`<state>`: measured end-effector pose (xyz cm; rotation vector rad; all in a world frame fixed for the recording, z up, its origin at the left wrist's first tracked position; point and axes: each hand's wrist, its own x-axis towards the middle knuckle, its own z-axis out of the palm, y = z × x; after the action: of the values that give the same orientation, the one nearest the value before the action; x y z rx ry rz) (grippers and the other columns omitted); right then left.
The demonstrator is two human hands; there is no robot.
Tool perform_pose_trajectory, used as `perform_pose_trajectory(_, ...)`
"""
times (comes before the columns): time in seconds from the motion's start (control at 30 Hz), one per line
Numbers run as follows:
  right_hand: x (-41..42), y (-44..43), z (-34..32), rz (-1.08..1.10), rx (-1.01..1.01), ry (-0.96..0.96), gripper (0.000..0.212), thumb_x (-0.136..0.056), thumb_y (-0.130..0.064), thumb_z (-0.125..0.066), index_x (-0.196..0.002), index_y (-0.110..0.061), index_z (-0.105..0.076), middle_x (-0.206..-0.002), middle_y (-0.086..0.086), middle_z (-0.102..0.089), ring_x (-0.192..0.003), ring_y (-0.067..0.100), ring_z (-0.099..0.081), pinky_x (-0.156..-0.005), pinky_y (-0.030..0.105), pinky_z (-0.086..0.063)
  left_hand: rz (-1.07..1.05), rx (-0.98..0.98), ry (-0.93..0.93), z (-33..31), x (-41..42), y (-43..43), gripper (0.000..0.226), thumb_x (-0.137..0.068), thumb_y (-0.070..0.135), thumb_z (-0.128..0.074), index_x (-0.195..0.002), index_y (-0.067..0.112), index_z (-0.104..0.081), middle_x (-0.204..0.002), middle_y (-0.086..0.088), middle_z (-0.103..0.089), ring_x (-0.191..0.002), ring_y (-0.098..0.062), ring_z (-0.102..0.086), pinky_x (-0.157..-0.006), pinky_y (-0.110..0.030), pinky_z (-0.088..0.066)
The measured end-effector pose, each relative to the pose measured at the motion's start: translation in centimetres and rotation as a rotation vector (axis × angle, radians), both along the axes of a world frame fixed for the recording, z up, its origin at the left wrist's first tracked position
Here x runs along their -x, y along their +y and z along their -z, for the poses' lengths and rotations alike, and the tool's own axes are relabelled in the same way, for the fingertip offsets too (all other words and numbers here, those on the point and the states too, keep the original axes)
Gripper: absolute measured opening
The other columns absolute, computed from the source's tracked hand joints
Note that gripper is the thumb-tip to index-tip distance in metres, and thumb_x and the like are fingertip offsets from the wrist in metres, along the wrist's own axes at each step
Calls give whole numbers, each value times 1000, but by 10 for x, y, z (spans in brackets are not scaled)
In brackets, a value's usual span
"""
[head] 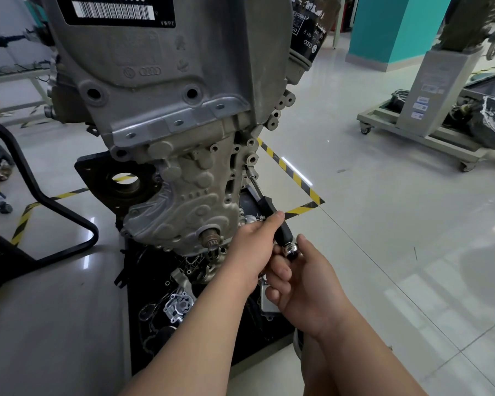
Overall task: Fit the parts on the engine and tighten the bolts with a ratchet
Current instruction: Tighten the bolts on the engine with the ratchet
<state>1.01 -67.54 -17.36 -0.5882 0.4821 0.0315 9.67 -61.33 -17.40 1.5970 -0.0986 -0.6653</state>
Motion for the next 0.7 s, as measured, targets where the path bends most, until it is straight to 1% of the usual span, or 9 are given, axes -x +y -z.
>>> perform_pose_trajectory(0.1, 0, -1, 0, 11, 5, 16, 51, -102, -50, -29, -77, -11, -51, -47, 1, -35, -35, 13, -30, -39, 23, -37, 1, 17, 5, 2, -1, 0, 39, -83, 55, -63, -61, 23, -66, -52, 0, -54, -36, -14, -47, -45, -21, -39)
perform_pose_trajectory(0.23, -2, 1, 3, 10, 107, 34, 51, -102, -50, -28, -79, -10, -51, -48, 2, -37, -37, 14, -30, -40, 25, -38, -3, 31, 11, 4, -1, 1, 38, -85, 53, -63, -68, 18, -66, -58, -7, -57, -34, -15, -48, -40, -18, -37)
perform_pose_trajectory(0.3, -2, 1, 6, 30, 189, 39, 51, -102, -49, -30, -79, -9, -52, -49, 3, -39, -39, 15, -32, -41, 27, -39, -8, 39, 23, 4, -1, 1, 37, -86, 50, -62, -71, 16, -67, -60, -8, -58, -33, -15, -48, -37, -16, -34)
perform_pose_trajectory(0.37, -3, 2, 7, 73, 276, 39, 50, -103, -45, -33, -76, -9, -54, -50, 5, -42, -39, 15, -33, -41, 28, -39, -9, 29, 23, 3, -1, 0, 37, -87, 47, -60, -79, 12, -68, -54, -5, -57, -33, -16, -48, -36, -14, -33)
perform_pose_trajectory(0.43, -3, 3, 8, 100, 378, 48, 48, -104, -41, -34, -76, -7, -53, -50, 5, -46, -39, 15, -35, -40, 27, -40, -17, 5, 14, 4, -2, -1, 42, -88, 44, -58, -90, 3, -66, -45, 0, -51, -31, -17, -44, -36, -13, -31)
perform_pose_trajectory(0.5, -3, 4, 8, 99, 489, 60, 49, -104, -40, -33, -74, -5, -52, -50, 5, -49, -38, 16, -37, -40, 26, -42, -27, -10, 14, 4, -1, -2, 42, -88, 43, -58, -92, 1, -62, -43, 2, -42, -29, -17, -41, -37, -13, -29)
perform_pose_trajectory(0.6, -2, 4, 11, 99, 624, 67, 50, -103, -40, -34, -70, -7, -53, -52, 6, -53, -40, 16, -40, -42, 26, -43, -34, -30, -11, 6, -2, -3, 44, -86, 45, -59, -90, 1, -61, -51, -4, -40, -33, -18, -39, -37, -15, -28)
perform_pose_trajectory(0.67, -2, 4, 13, 116, 735, 94, 41, -101, -40, -37, -78, -12, -55, -56, 3, -57, -43, 14, -46, -46, 28, -45, -42, -50, -35, 8, -3, -3, 47, -86, 45, -59, -90, -2, -60, -57, -8, -43, -36, -17, -38, -39, -16, -28)
perform_pose_trajectory(0.7, -1, 5, 16, 122, 814, 113, 32, -99, -41, -39, -86, -18, -56, -59, -1, -61, -47, 11, -51, -51, 30, -47, -43, -60, -42, 8, -3, -3, 50, -86, 45, -60, -91, -5, -61, -59, -8, -46, -38, -17, -39, -40, -17, -28)
